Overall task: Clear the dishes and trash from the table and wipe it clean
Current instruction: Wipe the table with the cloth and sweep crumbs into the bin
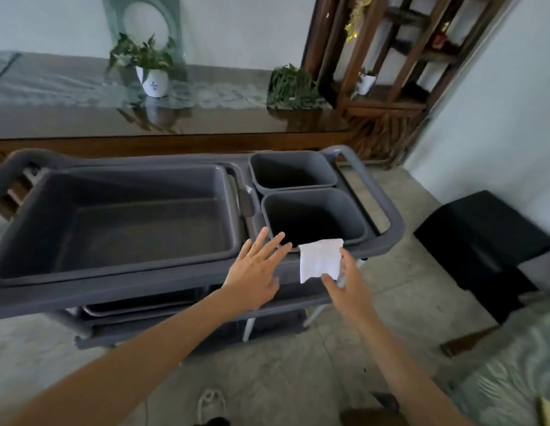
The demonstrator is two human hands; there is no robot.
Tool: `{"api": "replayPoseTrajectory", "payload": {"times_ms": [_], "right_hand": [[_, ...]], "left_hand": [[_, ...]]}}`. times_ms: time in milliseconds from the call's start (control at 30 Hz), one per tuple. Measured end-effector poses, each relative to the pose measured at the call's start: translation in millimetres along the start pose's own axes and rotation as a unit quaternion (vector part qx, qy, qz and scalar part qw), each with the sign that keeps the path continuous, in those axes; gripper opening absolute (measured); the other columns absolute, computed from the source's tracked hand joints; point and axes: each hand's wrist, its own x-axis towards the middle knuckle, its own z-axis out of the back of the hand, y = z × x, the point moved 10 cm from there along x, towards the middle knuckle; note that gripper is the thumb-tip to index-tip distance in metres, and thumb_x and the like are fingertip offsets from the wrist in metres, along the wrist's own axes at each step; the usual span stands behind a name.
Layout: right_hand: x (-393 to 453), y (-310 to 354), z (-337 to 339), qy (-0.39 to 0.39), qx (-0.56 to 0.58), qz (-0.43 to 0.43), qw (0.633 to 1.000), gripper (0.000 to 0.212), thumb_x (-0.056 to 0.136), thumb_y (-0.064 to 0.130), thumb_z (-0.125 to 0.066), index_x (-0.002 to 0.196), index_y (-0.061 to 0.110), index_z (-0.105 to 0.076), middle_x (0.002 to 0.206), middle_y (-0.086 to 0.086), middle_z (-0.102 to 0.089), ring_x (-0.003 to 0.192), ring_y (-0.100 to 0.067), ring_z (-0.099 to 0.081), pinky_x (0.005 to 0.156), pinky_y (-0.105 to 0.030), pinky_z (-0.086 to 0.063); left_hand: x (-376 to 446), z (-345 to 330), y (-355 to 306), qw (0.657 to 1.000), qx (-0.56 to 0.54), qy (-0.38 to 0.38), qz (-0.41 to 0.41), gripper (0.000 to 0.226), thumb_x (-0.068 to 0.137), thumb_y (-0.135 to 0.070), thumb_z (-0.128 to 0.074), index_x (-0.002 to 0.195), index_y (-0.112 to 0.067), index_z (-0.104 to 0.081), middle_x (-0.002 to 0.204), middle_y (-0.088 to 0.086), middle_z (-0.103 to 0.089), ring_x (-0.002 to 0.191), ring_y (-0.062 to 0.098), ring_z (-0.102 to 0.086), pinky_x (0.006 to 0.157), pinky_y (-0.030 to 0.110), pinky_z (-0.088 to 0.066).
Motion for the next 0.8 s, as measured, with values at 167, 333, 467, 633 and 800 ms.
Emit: {"api": "replayPoseTrajectory", "payload": {"times_ms": [167, 333, 467, 633, 800], "right_hand": [[37, -33, 3, -0.024, 0.038, -0.094, 0.995, 0.063, 0.098, 0.008, -0.063, 0.154, 0.013, -0.037, 0.114, 0.013, -0.056, 0.115, -0.016, -0.059, 0.08, -0.018, -0.041], [54, -61, -13, -0.016, 0.08, -0.139, 0.987, 0.066, 0.095, 0.023, -0.067, 0.152, 0.033, -0.037, 0.131, 0.001, -0.063, 0.119, -0.02, -0.064, 0.091, -0.036, -0.055], [69, -72, -20, 0.012, 0.11, -0.151, 0.982, 0.065, 0.1, 0.021, -0.063, 0.157, 0.028, -0.031, 0.129, -0.004, -0.067, 0.111, -0.016, -0.067, 0.066, -0.01, -0.05], [74, -71, -6, 0.045, 0.158, -0.145, 0.976, 0.061, 0.098, 0.026, -0.07, 0.149, 0.026, -0.038, 0.117, 0.001, -0.069, 0.097, -0.008, -0.07, 0.077, -0.026, -0.06], [78, -62, 20, 0.073, 0.238, -0.135, 0.959, 0.051, 0.096, 0.022, -0.071, 0.136, 0.04, -0.046, 0.095, -0.003, -0.074, 0.094, -0.012, -0.074, 0.073, -0.031, -0.064]], "left_hand": [[51, -30, -3, 0.999, 0.014, 0.036, -0.038, 0.081, 0.098, -0.008, -0.051, 0.162, -0.03, -0.007, 0.171, -0.006, 0.008, 0.155, 0.024, 0.023, 0.126, 0.043, 0.009], [83, -56, -7, 0.995, 0.049, 0.057, -0.065, 0.095, 0.092, 0.002, -0.055, 0.162, -0.032, -0.002, 0.171, -0.006, 0.012, 0.146, 0.022, 0.036, 0.122, 0.044, 0.014], [100, -72, -15, 0.991, 0.073, 0.052, -0.104, 0.103, 0.089, 0.006, -0.054, 0.161, -0.037, 0.005, 0.17, -0.008, 0.016, 0.148, 0.027, 0.036, 0.122, 0.046, 0.012], [112, -78, -24, 0.99, 0.068, 0.041, -0.119, 0.103, 0.089, 0.006, -0.057, 0.159, -0.04, 0.003, 0.17, -0.013, 0.007, 0.153, 0.023, 0.023, 0.126, 0.045, -0.003], [113, -55, -35, 0.984, -0.022, -0.07, -0.163, 0.068, 0.086, -0.014, -0.074, 0.149, -0.026, -0.05, 0.162, -0.001, -0.038, 0.154, 0.033, -0.024, 0.117, 0.046, -0.033]]}}
